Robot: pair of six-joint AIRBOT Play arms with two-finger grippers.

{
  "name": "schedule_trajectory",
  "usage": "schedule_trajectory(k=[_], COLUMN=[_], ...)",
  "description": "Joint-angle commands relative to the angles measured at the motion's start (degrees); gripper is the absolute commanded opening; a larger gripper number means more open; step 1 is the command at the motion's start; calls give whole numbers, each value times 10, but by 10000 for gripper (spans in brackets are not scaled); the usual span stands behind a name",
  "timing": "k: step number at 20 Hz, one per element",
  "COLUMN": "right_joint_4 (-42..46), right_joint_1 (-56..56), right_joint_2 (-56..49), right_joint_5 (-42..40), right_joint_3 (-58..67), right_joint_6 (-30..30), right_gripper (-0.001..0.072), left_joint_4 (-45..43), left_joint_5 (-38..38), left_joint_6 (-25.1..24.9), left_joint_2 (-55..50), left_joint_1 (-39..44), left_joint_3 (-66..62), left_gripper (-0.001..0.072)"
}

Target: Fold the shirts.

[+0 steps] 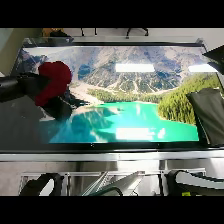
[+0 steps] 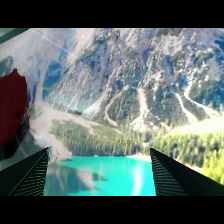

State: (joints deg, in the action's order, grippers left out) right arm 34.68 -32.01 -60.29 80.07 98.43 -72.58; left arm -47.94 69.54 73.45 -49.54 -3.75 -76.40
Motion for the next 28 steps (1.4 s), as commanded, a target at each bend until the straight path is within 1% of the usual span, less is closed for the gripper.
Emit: schedule_trajectory(k=[1, 2, 3, 5, 6, 7, 8, 9, 10, 11, 14, 17, 19, 22, 24, 28], right_joint_4=[-2, -5, -4, -4, -4, -4, -5, -7, -9, -9, -8, -12, -19, -29, -43, -52], right_joint_1=[0, 1, 1, 0, 0, 1, 1, 1, 1, 1, 1, 1, 2, 2, 3, 15], right_joint_2=[0, -1, -2, -3, -3, -5, -8, -12, -17, -23, -38, -57, -70, -87, -100, -125], right_joint_5=[-11, -21, -30, -49, -53, -57, -67, -68, -68, -68, -66, -65, -58, -36, -7, 38], right_joint_3=[0, 0, 0, 0, 0, 0, 0, 0, 0, 0, 0, 0, 0, -1, -1, -2], right_joint_6=[1, 1, 1, 1, 1, 2, 1, 2, 2, 2, 2, 2, 1, 2, 2, 2], right_gripper=[704, 704, 704, 704, 704, 703, 704, 704, 704, 704, 704, 704, 704, 703, 703, 703], left_joint_4=[-5, -10, -38, -150, -203, -232, -242, -246, -246, -243, -246, -244, -244, -239, -239, -235], left_joint_5=[-36, -31, -17, 21, 28, 25, 10, -16, -43, -69, -82, -69, -47, -45, -68, -169], left_joint_6=[1, 3, 20, 54, 66, 67, 65, 58, 50, 55, 55, 57, 57, 57, 57, 57], left_joint_2=[-6, -16, -31, -78, -101, -124, -146, -170, -192, -217, -290, -352, -392, -445, -478, -517], left_joint_1=[0, 0, 0, 0, -2, -7, -14, -24, -34, -47, -93, -160, -200, -231, -229, -221], left_joint_3=[0, 0, 0, 0, 0, 0, 0, 0, 0, -1, -32, -48, -48, -37, -37, -37], left_gripper=[12, 12, 12, 12, 11, 12, 14, 137, 663, 674, 673, 673, 673, 673, 673, 672])
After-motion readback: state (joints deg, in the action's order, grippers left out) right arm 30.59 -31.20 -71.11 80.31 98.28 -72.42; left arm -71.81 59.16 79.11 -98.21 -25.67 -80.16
